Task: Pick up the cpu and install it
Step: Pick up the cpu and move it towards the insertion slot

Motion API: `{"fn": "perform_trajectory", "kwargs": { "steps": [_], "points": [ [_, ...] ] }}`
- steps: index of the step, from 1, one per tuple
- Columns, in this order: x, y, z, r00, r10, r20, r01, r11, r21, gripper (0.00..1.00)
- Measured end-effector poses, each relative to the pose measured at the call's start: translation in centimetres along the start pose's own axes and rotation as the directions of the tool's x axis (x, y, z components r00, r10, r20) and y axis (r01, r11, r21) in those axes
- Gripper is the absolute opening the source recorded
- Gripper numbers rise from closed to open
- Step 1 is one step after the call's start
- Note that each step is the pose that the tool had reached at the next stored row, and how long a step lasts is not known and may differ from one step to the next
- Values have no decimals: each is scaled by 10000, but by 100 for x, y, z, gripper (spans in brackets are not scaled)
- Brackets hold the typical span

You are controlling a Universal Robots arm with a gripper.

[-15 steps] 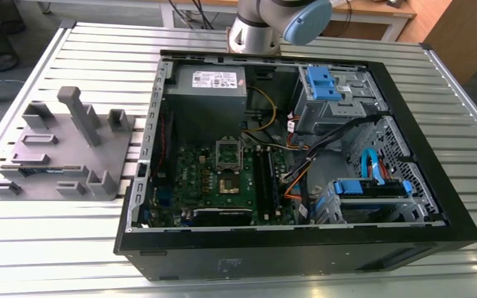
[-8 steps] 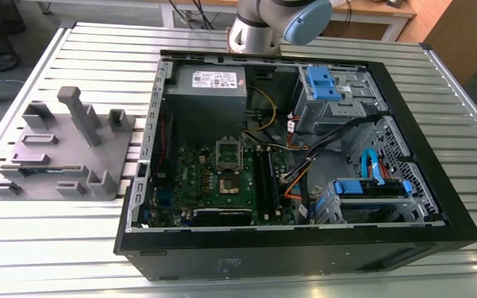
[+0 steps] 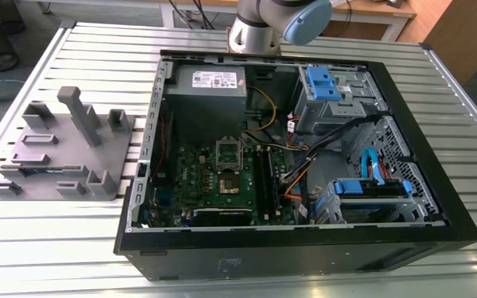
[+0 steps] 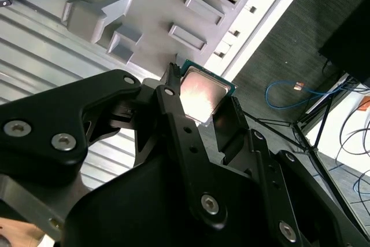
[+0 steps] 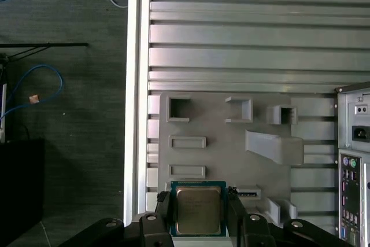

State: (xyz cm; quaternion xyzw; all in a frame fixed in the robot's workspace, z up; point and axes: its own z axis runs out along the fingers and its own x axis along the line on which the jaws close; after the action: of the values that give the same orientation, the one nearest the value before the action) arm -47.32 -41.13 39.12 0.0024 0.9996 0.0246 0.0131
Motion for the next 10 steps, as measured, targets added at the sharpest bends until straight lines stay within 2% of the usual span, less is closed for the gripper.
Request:
{"fn": "perform_trajectory", "kwargs": {
  "steps": [10],
  "points": [
    [-7, 1, -7, 10000, -1, -3, 1, 10000, 1, 47]
  ]
}}
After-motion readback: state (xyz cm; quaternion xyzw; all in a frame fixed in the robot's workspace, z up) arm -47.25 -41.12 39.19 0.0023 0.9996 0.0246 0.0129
